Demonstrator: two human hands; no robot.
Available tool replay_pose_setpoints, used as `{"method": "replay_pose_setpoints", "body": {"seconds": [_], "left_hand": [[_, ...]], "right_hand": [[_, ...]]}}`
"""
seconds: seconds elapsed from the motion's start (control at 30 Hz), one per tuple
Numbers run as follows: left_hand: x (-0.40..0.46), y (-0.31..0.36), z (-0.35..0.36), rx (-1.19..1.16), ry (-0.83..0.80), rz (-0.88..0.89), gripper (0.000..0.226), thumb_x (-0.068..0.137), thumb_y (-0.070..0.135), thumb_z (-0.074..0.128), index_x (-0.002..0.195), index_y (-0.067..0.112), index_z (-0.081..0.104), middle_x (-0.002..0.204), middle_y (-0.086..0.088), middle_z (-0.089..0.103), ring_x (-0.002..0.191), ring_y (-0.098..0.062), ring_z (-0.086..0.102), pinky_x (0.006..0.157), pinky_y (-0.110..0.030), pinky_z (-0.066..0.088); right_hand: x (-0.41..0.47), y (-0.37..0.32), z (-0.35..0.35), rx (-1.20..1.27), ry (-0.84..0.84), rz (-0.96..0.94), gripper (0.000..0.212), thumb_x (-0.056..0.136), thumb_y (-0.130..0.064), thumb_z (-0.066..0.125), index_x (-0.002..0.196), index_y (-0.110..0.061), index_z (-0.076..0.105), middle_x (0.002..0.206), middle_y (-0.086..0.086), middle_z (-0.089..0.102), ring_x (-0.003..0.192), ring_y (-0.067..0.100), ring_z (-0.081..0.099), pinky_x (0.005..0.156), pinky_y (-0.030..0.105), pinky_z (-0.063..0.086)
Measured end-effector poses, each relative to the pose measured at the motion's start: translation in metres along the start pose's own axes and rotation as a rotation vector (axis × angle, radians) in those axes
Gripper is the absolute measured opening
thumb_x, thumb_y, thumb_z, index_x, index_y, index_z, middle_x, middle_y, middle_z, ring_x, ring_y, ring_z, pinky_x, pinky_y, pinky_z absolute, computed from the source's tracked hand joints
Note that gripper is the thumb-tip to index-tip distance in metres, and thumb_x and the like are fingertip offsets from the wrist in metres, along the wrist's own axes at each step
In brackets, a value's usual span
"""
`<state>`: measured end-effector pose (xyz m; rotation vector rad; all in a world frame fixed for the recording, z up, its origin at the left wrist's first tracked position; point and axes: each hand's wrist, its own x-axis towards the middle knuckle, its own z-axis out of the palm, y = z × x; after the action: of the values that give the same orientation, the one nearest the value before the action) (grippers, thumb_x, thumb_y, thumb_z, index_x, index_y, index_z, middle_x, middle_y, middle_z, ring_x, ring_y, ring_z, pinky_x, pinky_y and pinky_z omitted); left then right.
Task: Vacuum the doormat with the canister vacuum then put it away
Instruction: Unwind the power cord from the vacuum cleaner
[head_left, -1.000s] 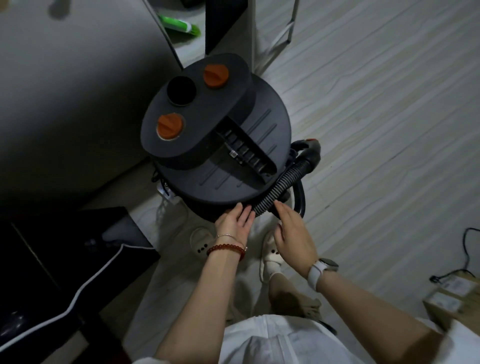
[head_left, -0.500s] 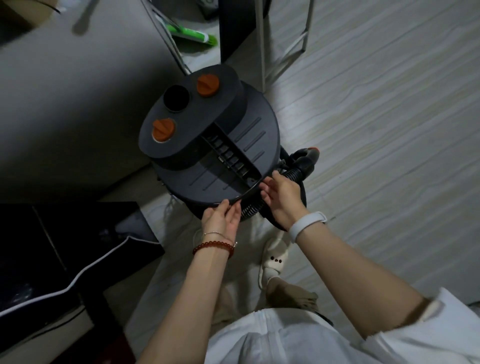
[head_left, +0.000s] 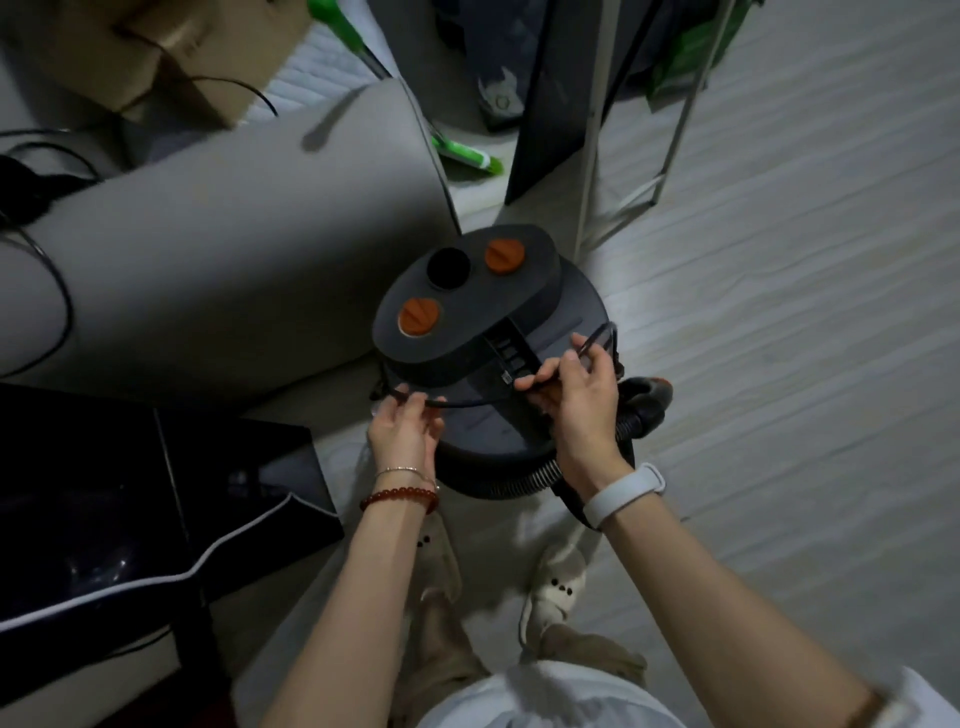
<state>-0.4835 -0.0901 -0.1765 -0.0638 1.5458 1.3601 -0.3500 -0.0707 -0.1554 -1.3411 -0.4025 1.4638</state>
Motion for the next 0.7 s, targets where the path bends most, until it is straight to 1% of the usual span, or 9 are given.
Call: {"method": "replay_pose_setpoints", "body": {"seconds": [0.1,0.2,0.3,0.37,0.43,0.5,0.57,0.63,0.7], "left_hand": [[0.023,0.031,0.007,-0.022,0.018,-0.001,0.030,0.095,-0.003,0.038,0.072,0.015,0.043,0.050,0.003,0.056,0.048,-0.006,0.057,0.041,-0.011,0.042],[0.046,0.059,0.015,-0.036,0.047,-0.038,0.033,0.097,0.001,0.035,0.067,0.013,0.039,0.035,0.006,0.051,0.057,-0.012,0.050,0.053,-0.023,0.047],[0.063,0.073,0.016,-0.036,0.036,-0.084,0.030,0.096,-0.002,0.033,0.070,0.012,0.040,0.052,-0.004,0.048,0.052,-0.014,0.048,0.051,-0.025,0.047],[0.072,0.076,0.014,0.038,0.022,-0.076,0.021,0.096,-0.002,0.034,0.085,0.010,0.047,0.063,-0.004,0.040,0.056,-0.014,0.044,0.046,-0.021,0.048],[0.079,0.081,0.011,0.165,0.005,-0.005,0.021,0.096,-0.001,0.035,0.106,0.012,0.048,0.067,-0.003,0.041,0.056,-0.012,0.046,0.052,-0.023,0.048],[0.088,0.092,0.008,0.281,-0.038,0.073,0.021,0.097,0.000,0.035,0.105,0.013,0.049,0.069,-0.003,0.043,0.054,-0.009,0.049,0.054,-0.021,0.048],[0.098,0.101,0.006,0.349,-0.069,0.116,0.021,0.098,0.000,0.035,0.106,0.011,0.050,0.071,-0.002,0.043,0.056,-0.008,0.047,0.048,-0.016,0.049],[0.112,0.107,0.010,0.420,-0.093,0.145,0.030,0.098,0.001,0.035,0.125,0.006,0.047,0.071,-0.001,0.044,0.053,-0.007,0.047,0.053,-0.018,0.047],[0.126,0.111,0.021,0.475,-0.130,0.173,0.033,0.098,0.002,0.035,0.130,0.000,0.045,0.071,0.000,0.044,0.056,-0.008,0.044,0.059,-0.021,0.044]], "right_hand": [[0.001,-0.006,0.023,-0.056,-0.060,-0.036,0.016,0.098,-0.005,0.035,0.094,-0.019,0.040,0.066,0.001,0.053,0.057,0.009,0.064,0.063,0.023,0.049],[0.004,-0.005,0.044,-0.046,-0.111,0.014,0.013,0.099,-0.010,0.033,0.094,-0.019,0.039,0.060,0.000,0.058,0.060,0.010,0.066,0.063,0.022,0.051],[0.011,-0.005,0.061,-0.107,-0.072,0.044,0.009,0.101,-0.015,0.028,0.105,-0.016,0.037,0.061,0.003,0.058,0.057,0.008,0.066,0.055,0.017,0.051],[0.016,-0.003,0.068,-0.280,-0.033,0.009,0.010,0.100,-0.015,0.031,0.107,-0.015,0.038,0.066,0.004,0.057,0.058,0.007,0.065,0.055,0.018,0.049],[0.020,0.004,0.071,-0.497,0.005,-0.075,0.008,0.097,-0.012,0.038,0.103,-0.014,0.044,0.069,0.001,0.058,0.069,0.015,0.064,0.064,0.027,0.051],[0.021,0.011,0.077,-0.617,0.049,-0.105,0.005,0.094,-0.012,0.045,0.097,-0.014,0.048,0.072,-0.003,0.060,0.081,0.021,0.062,0.079,0.039,0.052],[0.022,0.015,0.086,-0.619,0.087,-0.099,0.004,0.093,-0.012,0.048,0.095,-0.015,0.049,0.071,-0.005,0.062,0.085,0.021,0.062,0.089,0.044,0.049],[0.024,0.017,0.096,-0.587,0.115,-0.102,0.013,0.093,-0.012,0.049,0.105,-0.016,0.048,0.071,-0.004,0.063,0.082,0.019,0.061,0.088,0.039,0.050],[0.029,0.016,0.102,-0.510,0.120,-0.069,0.033,0.094,-0.011,0.048,0.126,-0.012,0.039,0.072,-0.001,0.063,0.071,0.014,0.059,0.069,0.020,0.052]]}}
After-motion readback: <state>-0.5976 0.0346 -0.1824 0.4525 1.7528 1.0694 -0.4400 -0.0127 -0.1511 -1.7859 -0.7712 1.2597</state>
